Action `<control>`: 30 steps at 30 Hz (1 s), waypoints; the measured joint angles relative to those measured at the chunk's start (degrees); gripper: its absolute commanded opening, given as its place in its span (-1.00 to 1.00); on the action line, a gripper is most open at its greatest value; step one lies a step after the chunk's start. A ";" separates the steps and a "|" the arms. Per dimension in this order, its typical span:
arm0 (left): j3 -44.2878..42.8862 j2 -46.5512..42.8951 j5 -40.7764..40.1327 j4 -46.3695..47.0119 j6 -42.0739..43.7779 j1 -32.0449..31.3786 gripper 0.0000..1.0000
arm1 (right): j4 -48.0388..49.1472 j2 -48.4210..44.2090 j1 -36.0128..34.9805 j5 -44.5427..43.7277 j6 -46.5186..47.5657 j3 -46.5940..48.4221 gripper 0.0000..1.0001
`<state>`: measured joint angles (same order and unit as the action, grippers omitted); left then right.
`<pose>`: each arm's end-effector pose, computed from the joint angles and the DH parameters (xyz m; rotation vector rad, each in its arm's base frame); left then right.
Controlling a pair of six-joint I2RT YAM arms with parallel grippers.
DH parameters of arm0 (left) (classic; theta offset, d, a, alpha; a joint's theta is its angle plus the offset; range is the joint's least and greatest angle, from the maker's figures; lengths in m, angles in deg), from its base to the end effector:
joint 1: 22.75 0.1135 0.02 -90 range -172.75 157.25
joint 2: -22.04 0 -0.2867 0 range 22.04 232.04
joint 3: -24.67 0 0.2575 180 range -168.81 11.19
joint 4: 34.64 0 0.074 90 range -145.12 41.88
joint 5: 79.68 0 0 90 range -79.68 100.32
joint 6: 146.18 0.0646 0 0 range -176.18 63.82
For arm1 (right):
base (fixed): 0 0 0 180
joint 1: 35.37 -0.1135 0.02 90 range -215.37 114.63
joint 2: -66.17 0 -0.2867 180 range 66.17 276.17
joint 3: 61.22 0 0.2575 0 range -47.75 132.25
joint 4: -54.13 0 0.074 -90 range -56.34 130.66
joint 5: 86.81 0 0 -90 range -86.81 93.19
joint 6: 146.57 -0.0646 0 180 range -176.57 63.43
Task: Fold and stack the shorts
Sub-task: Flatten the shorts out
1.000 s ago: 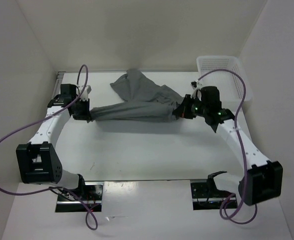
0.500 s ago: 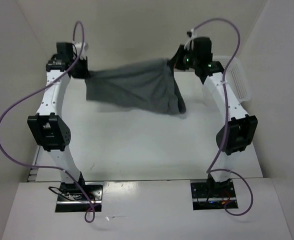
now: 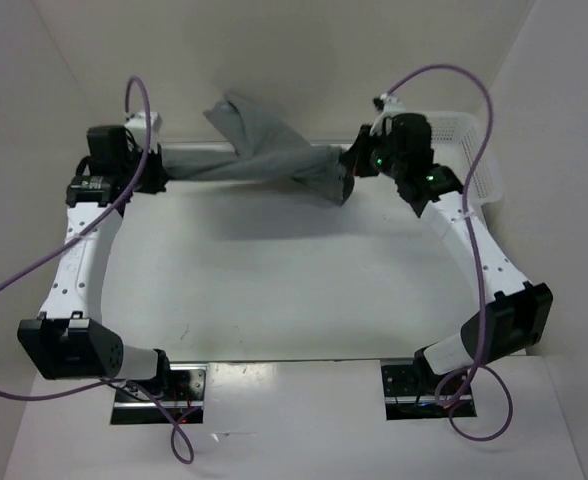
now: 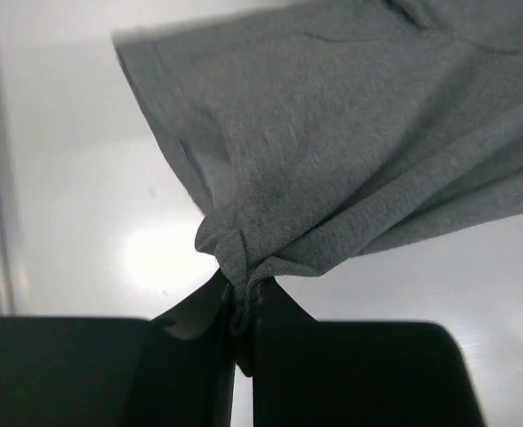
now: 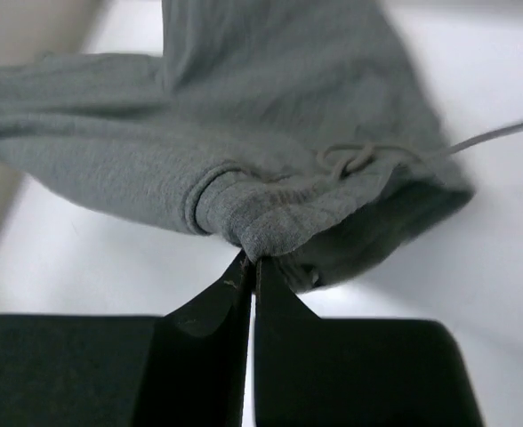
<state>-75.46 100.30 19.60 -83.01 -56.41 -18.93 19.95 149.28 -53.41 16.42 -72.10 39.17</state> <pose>0.3239 0.0112 0.4287 0.0301 2.0288 -0.1251 0.3401 0.1263 0.4348 -0.2046 1.8932 0.6168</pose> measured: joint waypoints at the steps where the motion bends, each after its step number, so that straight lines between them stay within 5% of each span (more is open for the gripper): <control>1: 4.24 0.22 -0.39 0.15 0.00 -0.04 -1.00 | -0.31 0.13 -0.63 -0.28 -0.04 -3.72 -1.00; 4: 18.36 0.42 -1.97 -0.66 0.00 -0.07 -1.00 | -0.87 1.07 -3.26 -0.31 -1.46 -16.52 -1.00; 9: 33.97 -0.57 -3.50 -5.49 0.00 -1.51 -0.70 | -5.31 1.11 -9.01 1.22 -5.29 -32.52 -1.00; 19: 38.07 -4.70 -3.56 -13.44 0.07 -3.69 -0.24 | -12.98 -9.62 -11.47 2.19 -13.62 -35.60 -1.00; 22: 37.99 -5.33 -4.00 -16.65 0.13 -4.13 -0.13 | -17.14 -9.79 -11.50 1.66 -15.47 -35.50 -0.60; 23: 37.75 -5.38 -4.13 -17.77 0.07 -4.24 -0.10 | -18.97 -9.79 -11.50 1.31 -15.91 -35.54 -0.23; 24: 37.48 -5.35 -4.17 -18.56 0.04 -4.33 -0.10 | -20.98 -9.92 -11.50 0.94 -16.63 -35.54 -0.14; 30: 26.62 -2.97 -4.15 -19.26 0.04 -2.64 -0.03 | -32.65 -12.44 -11.61 -4.79 -18.36 -31.82 -0.03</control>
<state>-48.84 97.33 15.44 -102.27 -56.36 -21.58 -12.71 136.85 -65.02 11.64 -90.46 7.34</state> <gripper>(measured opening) 0.484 0.481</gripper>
